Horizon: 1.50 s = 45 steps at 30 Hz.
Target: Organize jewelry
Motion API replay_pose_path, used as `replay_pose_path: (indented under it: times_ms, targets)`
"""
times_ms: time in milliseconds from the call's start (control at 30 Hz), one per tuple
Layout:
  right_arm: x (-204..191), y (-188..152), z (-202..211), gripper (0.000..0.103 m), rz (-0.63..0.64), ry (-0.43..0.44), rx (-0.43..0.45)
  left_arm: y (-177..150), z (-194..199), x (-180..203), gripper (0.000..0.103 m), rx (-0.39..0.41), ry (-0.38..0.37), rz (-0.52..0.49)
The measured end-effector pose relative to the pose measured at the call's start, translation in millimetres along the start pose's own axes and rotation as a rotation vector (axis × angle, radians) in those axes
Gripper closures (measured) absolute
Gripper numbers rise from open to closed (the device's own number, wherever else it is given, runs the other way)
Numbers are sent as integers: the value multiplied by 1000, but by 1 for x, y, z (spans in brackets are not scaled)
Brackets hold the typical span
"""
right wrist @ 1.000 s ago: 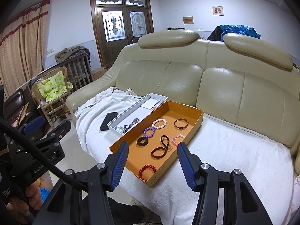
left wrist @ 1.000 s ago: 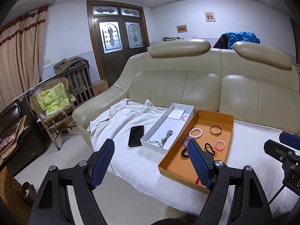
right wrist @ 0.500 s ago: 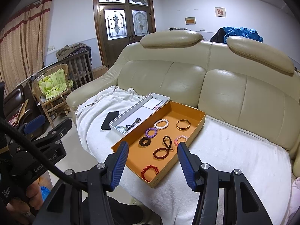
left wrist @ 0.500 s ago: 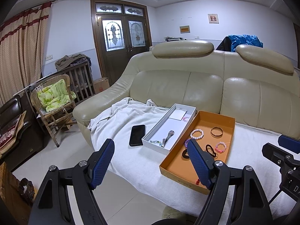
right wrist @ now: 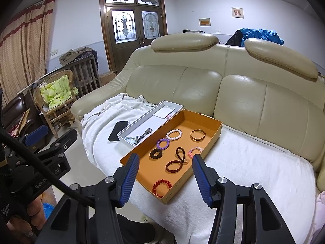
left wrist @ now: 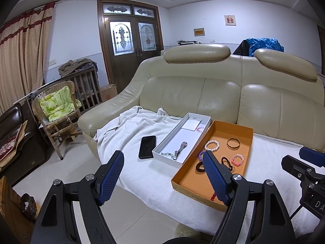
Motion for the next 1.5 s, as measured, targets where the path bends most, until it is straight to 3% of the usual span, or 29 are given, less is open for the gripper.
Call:
replay_pose_path:
  times_ms: [1500]
  targets:
    - [-3, 4, -22, 45, 12, -5, -30, 3, -17, 1, 23, -26, 4, 10]
Point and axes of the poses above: each gripper's, at about its wrist camera, not at the fingertips, and z roughly against the way its jaws point, x to its right, y to its top, the point moved 7 cm from there along -z, roughly the way its jaws point, and after that the axes turned 5 degrees about y, right-handed, at the moved point
